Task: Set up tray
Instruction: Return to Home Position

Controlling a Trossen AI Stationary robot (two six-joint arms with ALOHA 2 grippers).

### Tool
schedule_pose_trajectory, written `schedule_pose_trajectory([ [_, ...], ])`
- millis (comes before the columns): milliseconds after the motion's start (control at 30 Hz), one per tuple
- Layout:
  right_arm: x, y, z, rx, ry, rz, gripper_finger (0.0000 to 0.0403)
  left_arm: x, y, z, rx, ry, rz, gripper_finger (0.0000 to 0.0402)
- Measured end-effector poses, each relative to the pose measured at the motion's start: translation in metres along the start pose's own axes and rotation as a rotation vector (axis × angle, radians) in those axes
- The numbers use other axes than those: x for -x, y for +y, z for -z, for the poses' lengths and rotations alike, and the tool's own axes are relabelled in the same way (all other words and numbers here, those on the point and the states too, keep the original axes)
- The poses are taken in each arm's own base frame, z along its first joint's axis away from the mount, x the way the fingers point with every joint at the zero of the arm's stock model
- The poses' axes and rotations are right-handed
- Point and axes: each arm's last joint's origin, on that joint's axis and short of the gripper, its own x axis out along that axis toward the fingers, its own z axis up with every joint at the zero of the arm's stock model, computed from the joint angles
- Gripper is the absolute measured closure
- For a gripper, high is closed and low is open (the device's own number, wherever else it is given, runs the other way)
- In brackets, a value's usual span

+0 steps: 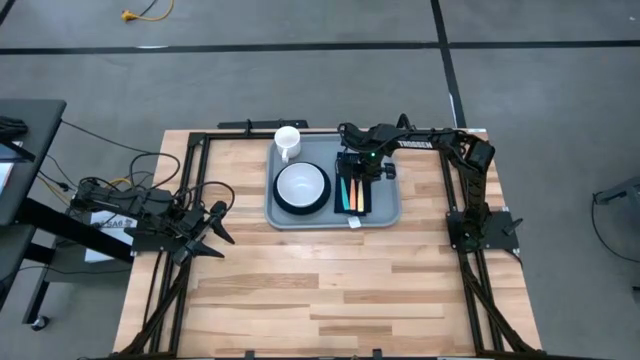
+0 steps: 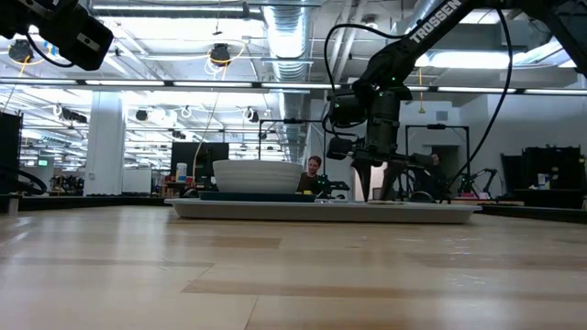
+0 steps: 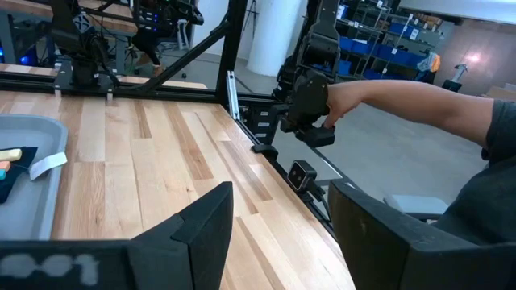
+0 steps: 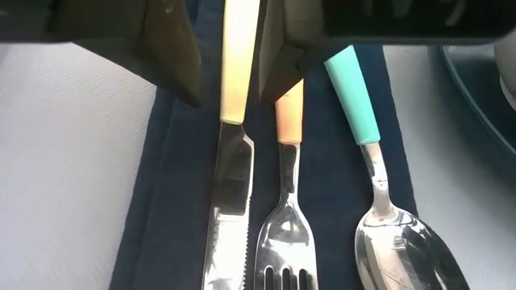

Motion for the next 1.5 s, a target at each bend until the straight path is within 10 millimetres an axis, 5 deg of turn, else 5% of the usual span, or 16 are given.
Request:
schedule_pose_trajectory([
  [233, 0.004, -0.003, 0.0, 0.021, 0.028, -0.007, 0.0269, 0.0, 0.0, -0.001, 0.005, -0.009, 0.001, 0.0209],
  [467, 0.046, -0.004, 0.024, 0.099, -0.065, -0.012, 0.027, 0.002, 0.003, -0.012, 0.014, -0.163, -0.159, 0.0209],
  [633, 0.092, -0.005, 0.06, 0.185, -0.238, -0.038, 0.0268, 0.003, 0.01, -0.009, 0.02, -0.158, -0.375, 0.0209],
  [833, 0.132, -0.006, 0.113, 0.326, -0.336, -0.151, 0.027, 0.002, 0.009, -0.006, 0.0, -0.126, -0.365, 0.0209],
  [1033, 0.147, -0.005, 0.163, 0.448, -0.318, -0.247, 0.0269, -0.003, 0.009, 0.005, 0.042, -0.146, -0.336, 0.0209],
  [1200, 0.144, 0.005, 0.207, 0.781, -0.413, -0.273, 0.027, -0.009, 0.012, 0.029, 0.084, -0.327, -0.258, 0.0209],
  [1367, 0.176, 0.002, 0.227, 1.003, -0.571, -0.465, 0.0266, -0.008, 0.015, 0.041, 0.054, -0.36, -0.326, 0.0209],
  [1500, 0.205, -0.021, 0.235, 1.086, -0.706, -0.667, 0.0262, -0.009, 0.015, 0.044, 0.008, -0.338, -0.369, 0.0209],
])
